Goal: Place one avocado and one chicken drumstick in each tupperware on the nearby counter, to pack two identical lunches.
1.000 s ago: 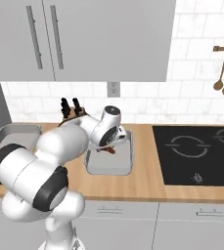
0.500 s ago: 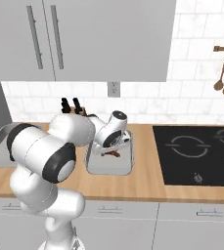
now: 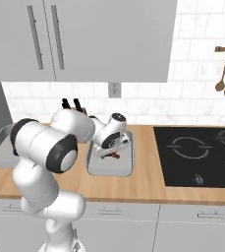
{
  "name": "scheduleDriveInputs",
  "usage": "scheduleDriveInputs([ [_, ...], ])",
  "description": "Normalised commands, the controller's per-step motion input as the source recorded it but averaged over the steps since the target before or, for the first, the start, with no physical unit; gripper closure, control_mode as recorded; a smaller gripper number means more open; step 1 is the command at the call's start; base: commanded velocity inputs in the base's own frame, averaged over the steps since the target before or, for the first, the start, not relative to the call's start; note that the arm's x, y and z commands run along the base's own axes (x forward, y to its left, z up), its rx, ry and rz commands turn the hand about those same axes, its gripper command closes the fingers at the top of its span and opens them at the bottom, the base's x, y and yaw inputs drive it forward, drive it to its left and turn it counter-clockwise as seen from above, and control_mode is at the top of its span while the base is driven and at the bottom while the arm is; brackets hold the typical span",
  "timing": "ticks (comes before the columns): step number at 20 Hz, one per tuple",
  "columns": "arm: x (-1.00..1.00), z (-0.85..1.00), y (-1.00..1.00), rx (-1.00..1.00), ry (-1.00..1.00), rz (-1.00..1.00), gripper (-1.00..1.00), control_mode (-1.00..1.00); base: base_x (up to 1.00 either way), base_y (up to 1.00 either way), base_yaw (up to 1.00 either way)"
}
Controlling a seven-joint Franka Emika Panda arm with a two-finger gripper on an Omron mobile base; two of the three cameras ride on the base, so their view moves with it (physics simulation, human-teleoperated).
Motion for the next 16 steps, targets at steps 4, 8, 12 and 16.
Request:
scheduleDriveInputs([
  [4, 0.07, 0.12, 0.14, 0.0, -0.09, 0.04, -1.0, -1.0, 0.0, 0.0, 0.0],
  [8, 0.0, 0.0, 0.15, -0.04, -0.13, 0.03, -1.0, -1.0, 0.0, 0.0, 0.0],
  [12, -0.2, 0.19, 0.26, -0.07, -0.11, 0.0, -1.0, -1.0, 0.0, 0.0, 0.0],
  [16, -0.76, 0.56, 0.41, -0.09, -0.06, -0.08, -1.0, -1.0, 0.0, 0.0, 0.0],
])
